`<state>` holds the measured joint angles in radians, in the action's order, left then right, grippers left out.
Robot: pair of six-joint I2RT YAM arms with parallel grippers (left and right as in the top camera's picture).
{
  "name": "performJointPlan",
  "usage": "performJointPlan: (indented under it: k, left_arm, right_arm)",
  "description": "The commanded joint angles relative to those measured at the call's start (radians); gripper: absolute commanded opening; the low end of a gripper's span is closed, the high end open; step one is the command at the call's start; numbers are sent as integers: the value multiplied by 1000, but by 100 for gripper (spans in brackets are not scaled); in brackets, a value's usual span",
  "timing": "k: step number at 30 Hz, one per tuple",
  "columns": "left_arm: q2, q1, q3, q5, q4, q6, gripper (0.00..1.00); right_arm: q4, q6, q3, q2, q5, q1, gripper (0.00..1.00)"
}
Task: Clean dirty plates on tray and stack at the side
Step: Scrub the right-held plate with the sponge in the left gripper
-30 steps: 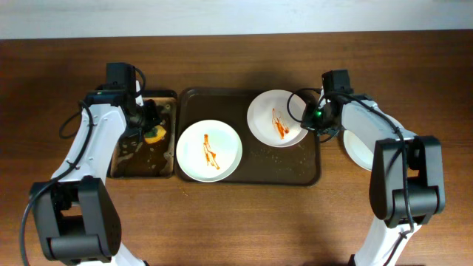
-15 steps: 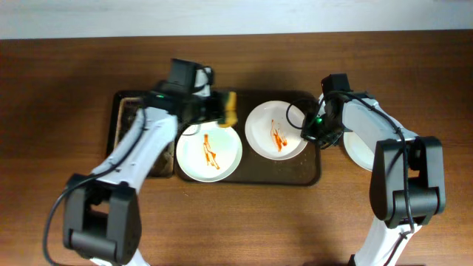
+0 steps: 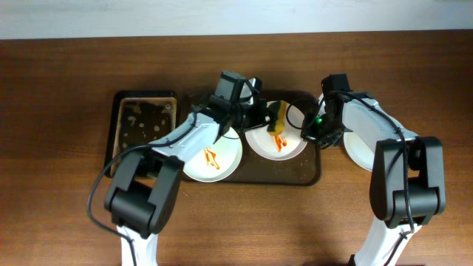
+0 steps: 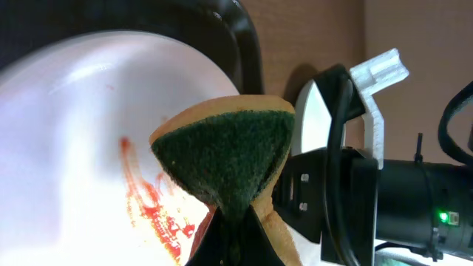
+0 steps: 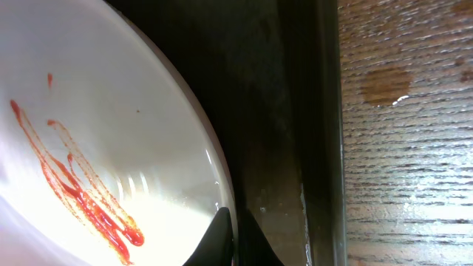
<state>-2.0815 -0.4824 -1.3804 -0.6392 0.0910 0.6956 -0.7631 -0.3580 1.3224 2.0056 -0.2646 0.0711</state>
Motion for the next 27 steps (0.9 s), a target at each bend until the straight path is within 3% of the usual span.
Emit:
performJointPlan:
  k: [1, 11, 16, 21, 27]
  left_arm:
    - [-66, -24, -10, -91, -58, 91, 0]
    - [-129, -105, -10, -70, -69, 104, 0]
    - [-129, -132, -10, 132, 16, 92, 0]
    - [-129, -128, -10, 390, 68, -24, 0]
    - [-129, -84, -10, 506, 40, -102, 0]
  right_arm:
    - [-8, 13, -12, 9, 2, 8, 4]
    - [-8, 13, -12, 9, 2, 8, 4]
    - [-12, 13, -12, 9, 2, 8, 4]
    - [-19, 13, -12, 9, 2, 8, 4]
    - [-24, 13, -12, 9, 2, 8, 4]
